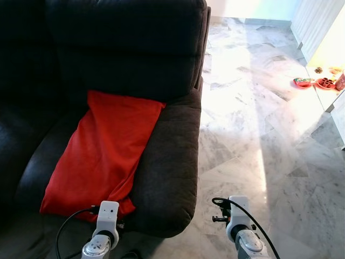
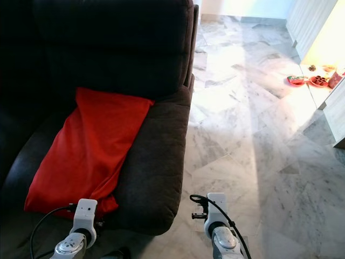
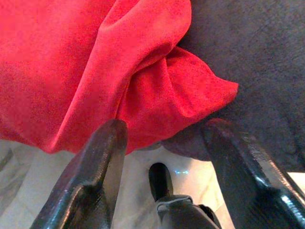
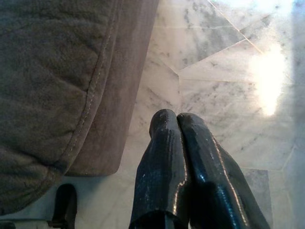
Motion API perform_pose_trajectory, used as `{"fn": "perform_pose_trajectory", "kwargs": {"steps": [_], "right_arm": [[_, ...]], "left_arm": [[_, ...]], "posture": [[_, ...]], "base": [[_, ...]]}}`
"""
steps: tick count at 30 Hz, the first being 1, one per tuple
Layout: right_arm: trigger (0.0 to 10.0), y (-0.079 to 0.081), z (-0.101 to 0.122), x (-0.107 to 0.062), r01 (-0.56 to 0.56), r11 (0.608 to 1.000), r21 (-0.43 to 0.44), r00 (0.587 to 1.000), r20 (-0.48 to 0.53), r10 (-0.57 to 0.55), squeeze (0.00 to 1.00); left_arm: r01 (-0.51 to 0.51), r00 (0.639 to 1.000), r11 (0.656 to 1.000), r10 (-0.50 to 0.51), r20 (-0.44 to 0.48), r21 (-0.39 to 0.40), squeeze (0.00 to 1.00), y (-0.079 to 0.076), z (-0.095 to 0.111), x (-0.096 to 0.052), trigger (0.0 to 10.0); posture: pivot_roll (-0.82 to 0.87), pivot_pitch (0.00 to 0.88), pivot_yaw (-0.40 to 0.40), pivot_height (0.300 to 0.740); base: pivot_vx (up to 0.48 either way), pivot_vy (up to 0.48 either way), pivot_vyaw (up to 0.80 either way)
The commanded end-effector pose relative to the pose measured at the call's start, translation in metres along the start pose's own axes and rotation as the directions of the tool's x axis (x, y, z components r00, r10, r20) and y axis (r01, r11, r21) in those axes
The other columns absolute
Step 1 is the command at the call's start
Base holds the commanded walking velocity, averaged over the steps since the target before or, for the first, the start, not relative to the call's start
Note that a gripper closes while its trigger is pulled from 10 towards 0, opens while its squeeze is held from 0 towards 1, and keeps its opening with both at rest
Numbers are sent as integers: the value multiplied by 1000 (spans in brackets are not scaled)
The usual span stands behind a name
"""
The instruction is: Move the pillow to the sofa from floor
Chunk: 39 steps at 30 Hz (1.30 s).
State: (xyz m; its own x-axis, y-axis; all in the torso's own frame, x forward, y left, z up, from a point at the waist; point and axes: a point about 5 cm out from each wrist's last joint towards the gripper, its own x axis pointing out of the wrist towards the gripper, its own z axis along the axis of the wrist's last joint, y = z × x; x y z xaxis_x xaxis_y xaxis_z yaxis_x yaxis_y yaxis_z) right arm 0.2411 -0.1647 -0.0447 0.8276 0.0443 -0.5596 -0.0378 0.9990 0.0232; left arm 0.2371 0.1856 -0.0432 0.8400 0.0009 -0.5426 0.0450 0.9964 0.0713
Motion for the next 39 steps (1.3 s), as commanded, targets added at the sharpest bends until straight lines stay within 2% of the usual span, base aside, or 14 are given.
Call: {"fn": "perform_pose_trajectory", "kwargs": {"steps": [1, 5, 7, 39], "right_arm": [[10000, 1, -3, -1, -14, 999, -30, 1000, -8, 14, 0], [10000, 2, -5, -2, -12, 1000, -26, 1000, -12, 12, 0], [10000, 2, -5, -2, 0, 1000, 2, 1000, -13, 0, 0], [10000, -1, -9, -3, 19, 1000, -1, 999, -36, -19, 0]], "left_arm": [[-12, 999, 1000, 12, -41, -1, 0, 4, -7, -2, 10000], [-13, 999, 1000, 13, -51, 0, 0, 4, -8, -2, 10000], [-11, 999, 1000, 11, -52, -3, 0, 3, -7, -1, 10000], [-9, 999, 1000, 9, -49, 6, 0, 8, -8, -2, 10000]], "posture": [[129, 155, -13, 740], [133, 157, -13, 740], [135, 157, -12, 740], [140, 160, -11, 740]], "base": [[0, 244, 800], [0, 259, 800], [0, 261, 0], [0, 262, 0]]}}
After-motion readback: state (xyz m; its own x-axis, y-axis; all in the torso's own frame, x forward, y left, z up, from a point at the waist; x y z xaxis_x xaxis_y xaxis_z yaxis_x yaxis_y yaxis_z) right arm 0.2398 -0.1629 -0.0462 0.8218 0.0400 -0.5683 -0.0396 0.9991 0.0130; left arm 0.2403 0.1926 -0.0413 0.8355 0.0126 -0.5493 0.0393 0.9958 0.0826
